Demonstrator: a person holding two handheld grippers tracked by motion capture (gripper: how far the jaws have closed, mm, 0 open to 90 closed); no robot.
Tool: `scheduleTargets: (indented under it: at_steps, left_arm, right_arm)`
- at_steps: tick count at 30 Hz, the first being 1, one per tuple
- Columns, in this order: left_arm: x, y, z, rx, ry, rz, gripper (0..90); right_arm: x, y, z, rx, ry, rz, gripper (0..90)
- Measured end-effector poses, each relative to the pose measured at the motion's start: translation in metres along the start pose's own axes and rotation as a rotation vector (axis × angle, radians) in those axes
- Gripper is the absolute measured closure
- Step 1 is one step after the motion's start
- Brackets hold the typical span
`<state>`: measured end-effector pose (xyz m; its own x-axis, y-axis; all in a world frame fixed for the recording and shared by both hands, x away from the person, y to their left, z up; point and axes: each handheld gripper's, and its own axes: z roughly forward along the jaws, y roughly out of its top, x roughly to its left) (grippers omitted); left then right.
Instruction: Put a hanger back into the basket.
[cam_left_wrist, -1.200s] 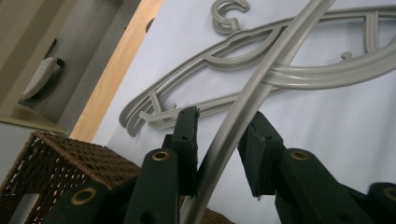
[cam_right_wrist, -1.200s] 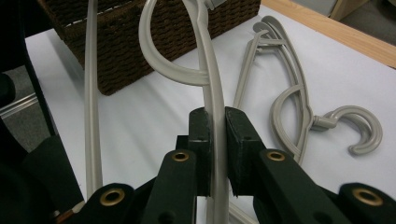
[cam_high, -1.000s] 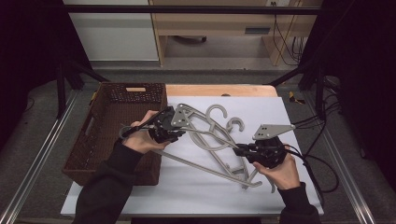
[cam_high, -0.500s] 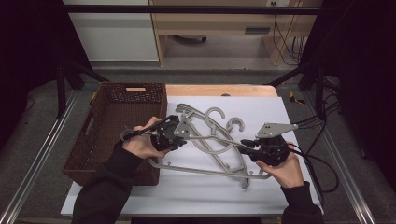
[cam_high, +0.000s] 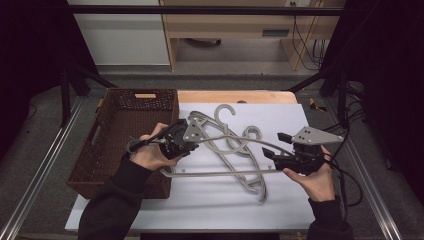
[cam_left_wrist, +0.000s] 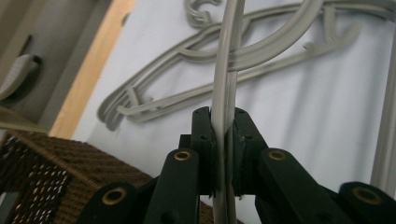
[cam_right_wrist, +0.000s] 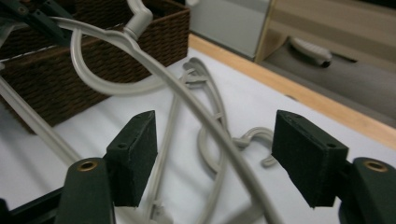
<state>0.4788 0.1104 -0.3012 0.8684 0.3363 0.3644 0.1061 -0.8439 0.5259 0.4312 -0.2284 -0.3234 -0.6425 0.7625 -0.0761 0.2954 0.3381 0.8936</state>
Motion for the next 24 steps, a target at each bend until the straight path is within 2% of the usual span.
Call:
scheduleTargets:
  at_steps: [2,9,13,17,19,24]
  left_arm:
    - [0.004,-0.003,-0.004,-0.022,0.031,-0.043,81.5]
    - [0.02,-0.017,-0.024,-0.081,0.149,-0.169,81.5]
    - [0.027,-0.027,-0.038,-0.102,0.21,-0.231,81.5]
    - [0.031,-0.04,-0.048,-0.118,0.254,-0.261,81.5]
    - [0.033,-0.047,-0.052,-0.127,0.277,-0.282,81.5]
    - [0.038,-0.065,-0.061,-0.135,0.338,-0.355,81.5]
  right_arm:
    - [-0.004,0.0,-0.011,-0.043,-0.035,0.016,28.2]
    - [-0.009,0.0,-0.025,-0.104,-0.095,0.043,18.9]
    - [-0.012,-0.008,-0.026,-0.099,-0.121,0.058,16.4]
    - [-0.014,-0.018,-0.025,-0.092,-0.125,0.081,15.2]
    - [-0.014,-0.023,-0.022,-0.077,-0.133,0.095,13.4]
    - [-0.014,-0.031,-0.012,-0.032,-0.152,0.095,10.8]
